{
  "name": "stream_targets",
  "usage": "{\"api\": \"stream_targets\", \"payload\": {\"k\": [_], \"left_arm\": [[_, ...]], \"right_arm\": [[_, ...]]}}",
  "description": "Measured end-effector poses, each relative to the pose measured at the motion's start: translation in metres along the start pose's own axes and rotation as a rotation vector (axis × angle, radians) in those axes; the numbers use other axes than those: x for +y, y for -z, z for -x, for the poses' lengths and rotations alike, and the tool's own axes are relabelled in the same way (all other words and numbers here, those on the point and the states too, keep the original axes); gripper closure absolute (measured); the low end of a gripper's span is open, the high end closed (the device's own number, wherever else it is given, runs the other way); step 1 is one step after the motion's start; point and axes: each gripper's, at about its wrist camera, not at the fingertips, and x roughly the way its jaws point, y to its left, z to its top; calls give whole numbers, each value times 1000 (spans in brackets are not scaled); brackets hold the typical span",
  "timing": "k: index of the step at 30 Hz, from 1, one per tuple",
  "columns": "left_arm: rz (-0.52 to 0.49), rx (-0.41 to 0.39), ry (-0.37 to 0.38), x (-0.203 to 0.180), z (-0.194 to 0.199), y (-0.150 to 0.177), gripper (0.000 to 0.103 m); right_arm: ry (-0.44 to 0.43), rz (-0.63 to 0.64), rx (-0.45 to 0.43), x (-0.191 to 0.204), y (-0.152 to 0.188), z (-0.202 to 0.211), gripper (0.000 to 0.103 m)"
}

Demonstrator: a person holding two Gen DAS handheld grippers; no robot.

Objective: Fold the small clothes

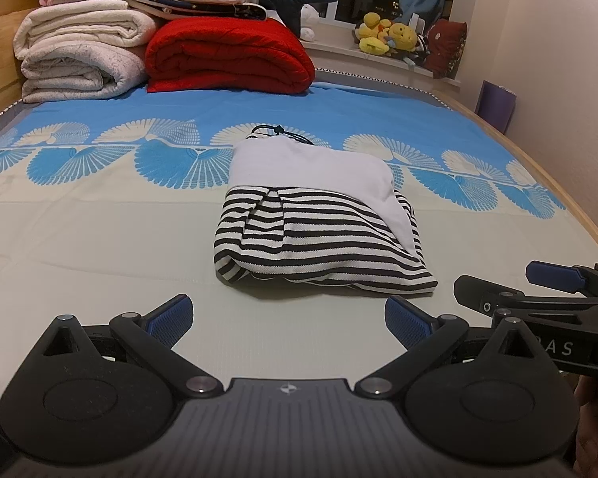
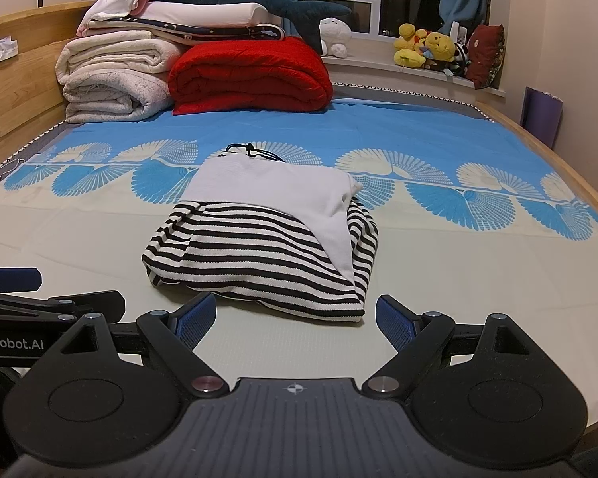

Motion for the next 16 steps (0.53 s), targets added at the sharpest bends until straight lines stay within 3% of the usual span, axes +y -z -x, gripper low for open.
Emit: {"api": "stream_targets", "payload": {"k": [16], "left_arm": [[-8,8,6,-1,0,3,1]], "right_arm": [[-2,-4,7,-2,3,-1,15]]}}
